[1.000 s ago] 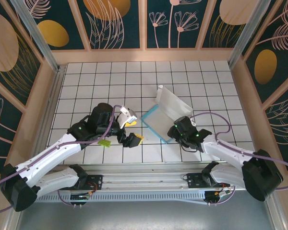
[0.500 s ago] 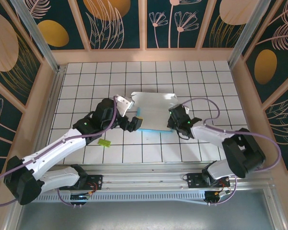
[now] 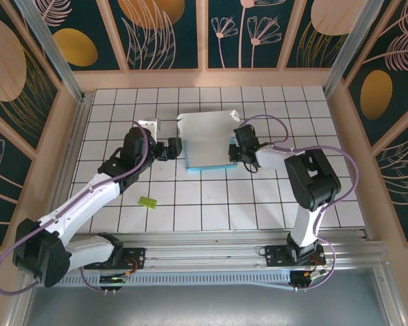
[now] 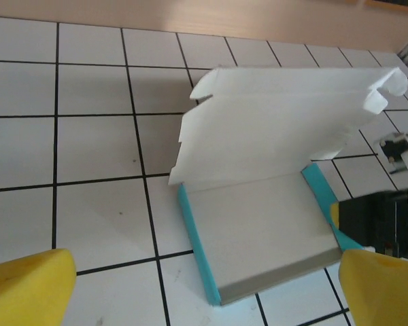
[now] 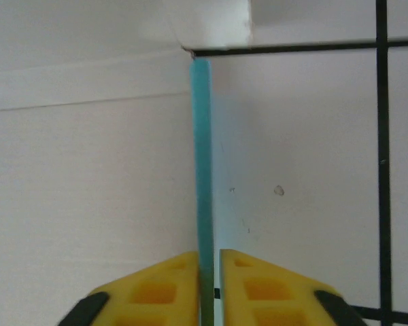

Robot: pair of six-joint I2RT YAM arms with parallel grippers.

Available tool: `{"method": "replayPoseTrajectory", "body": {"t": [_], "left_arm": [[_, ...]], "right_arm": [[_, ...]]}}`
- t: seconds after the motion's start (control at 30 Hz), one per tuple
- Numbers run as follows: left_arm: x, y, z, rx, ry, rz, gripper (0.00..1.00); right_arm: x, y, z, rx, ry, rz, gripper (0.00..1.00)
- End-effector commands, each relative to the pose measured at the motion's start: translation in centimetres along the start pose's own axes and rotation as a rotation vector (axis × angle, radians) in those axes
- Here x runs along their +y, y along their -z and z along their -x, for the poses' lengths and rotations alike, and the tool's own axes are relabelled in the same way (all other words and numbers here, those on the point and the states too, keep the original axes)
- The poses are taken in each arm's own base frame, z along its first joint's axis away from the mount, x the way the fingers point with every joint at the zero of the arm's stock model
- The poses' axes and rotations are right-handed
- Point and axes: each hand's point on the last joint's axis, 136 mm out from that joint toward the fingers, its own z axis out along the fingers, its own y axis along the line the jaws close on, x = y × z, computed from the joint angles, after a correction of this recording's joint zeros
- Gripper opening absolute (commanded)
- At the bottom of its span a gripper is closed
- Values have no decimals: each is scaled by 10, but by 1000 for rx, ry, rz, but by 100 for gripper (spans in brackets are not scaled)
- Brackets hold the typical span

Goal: Fold the paper box

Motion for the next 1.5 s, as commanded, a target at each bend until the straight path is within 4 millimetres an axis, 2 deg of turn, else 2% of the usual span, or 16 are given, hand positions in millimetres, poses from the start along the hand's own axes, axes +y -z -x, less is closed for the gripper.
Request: {"method": "replayPoseTrajectory", "body": {"t": [0.0, 0.13, 0.17, 0.27, 0.33, 0.5, 0.57, 0.6, 0.63, 0.7, 0.9, 1.1, 1.27, 1.37, 1.47], "left_arm": [[-3, -11, 13, -1, 44, -30, 99], [15, -26, 18, 27, 41, -12, 99], [15, -27, 29, 13, 18, -13, 99], [17, -37, 38, 45, -56, -24, 96], [16, -44, 43, 66, -106, -32, 95], [8, -60, 52, 115, -196, -75, 94], [1, -63, 52, 149, -224, -111, 94], [-3, -63, 53, 160, -231, -127, 94], [-6, -62, 54, 163, -240, -146, 95], [-13, -61, 52, 159, -263, -192, 96], [-9, -78, 41, 132, -291, -201, 98], [5, -86, 42, 71, -237, -133, 99], [15, -98, 29, 73, -209, -105, 99], [17, -107, 22, 67, -192, -108, 94], [20, -117, 16, 85, -178, -105, 90]], "right_arm": [[11, 6, 17, -39, 7, 40, 27], [25, 40, 46, -95, 22, 100, 44], [26, 52, 54, -122, 26, 118, 47], [18, 81, 82, -198, 44, 184, 57], [9, 94, 100, -234, 71, 237, 64], [-13, 99, 135, -253, 108, 362, 73], [-13, 102, 142, -249, 117, 438, 92], [-11, 104, 143, -246, 126, 473, 98], [-8, 107, 143, -245, 139, 518, 99], [-4, 106, 142, -249, 176, 575, 99], [1, 87, 137, -302, 332, 597, 95], [14, 81, 132, -314, 366, 653, 91], [27, 65, 123, -281, 375, 679, 79], [28, 57, 119, -270, 377, 645, 72], [31, 53, 115, -264, 368, 638, 58]]}}
